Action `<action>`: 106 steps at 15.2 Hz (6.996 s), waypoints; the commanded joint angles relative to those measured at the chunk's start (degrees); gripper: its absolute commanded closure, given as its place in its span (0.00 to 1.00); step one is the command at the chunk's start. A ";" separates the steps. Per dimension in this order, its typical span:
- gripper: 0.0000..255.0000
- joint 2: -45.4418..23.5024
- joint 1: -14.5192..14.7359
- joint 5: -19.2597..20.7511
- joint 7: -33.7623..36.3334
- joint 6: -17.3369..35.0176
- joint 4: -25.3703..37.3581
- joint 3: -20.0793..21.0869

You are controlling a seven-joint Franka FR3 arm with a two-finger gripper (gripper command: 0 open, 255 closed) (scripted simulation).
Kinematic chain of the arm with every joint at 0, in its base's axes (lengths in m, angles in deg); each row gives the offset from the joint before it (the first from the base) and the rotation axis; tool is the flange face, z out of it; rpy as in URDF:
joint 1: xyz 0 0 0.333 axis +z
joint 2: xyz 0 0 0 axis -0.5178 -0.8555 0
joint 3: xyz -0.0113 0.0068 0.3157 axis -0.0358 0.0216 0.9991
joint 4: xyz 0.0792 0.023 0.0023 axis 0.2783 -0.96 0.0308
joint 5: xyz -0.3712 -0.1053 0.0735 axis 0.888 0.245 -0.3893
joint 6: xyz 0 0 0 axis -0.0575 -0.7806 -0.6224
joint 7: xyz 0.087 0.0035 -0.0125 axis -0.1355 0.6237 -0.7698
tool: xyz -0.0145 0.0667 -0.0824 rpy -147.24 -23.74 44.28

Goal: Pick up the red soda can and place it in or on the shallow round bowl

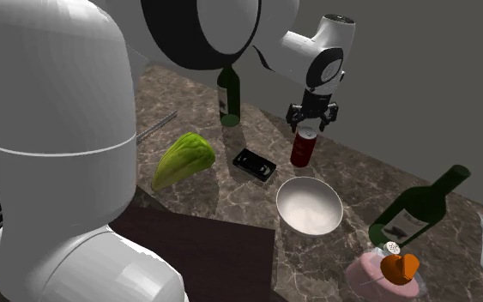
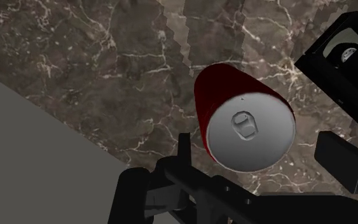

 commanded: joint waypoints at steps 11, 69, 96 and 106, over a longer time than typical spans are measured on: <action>0.00 -2.93 -0.55 -1.23 -0.78 3.14 -0.33 0.78; 1.00 38.25 -4.10 16.96 -3.45 -8.06 -27.46 -8.48; 0.00 28.63 -3.52 12.17 -7.20 7.02 -33.75 -10.00; 0.00 34.28 -3.78 15.40 -4.76 -0.85 -30.99 -9.44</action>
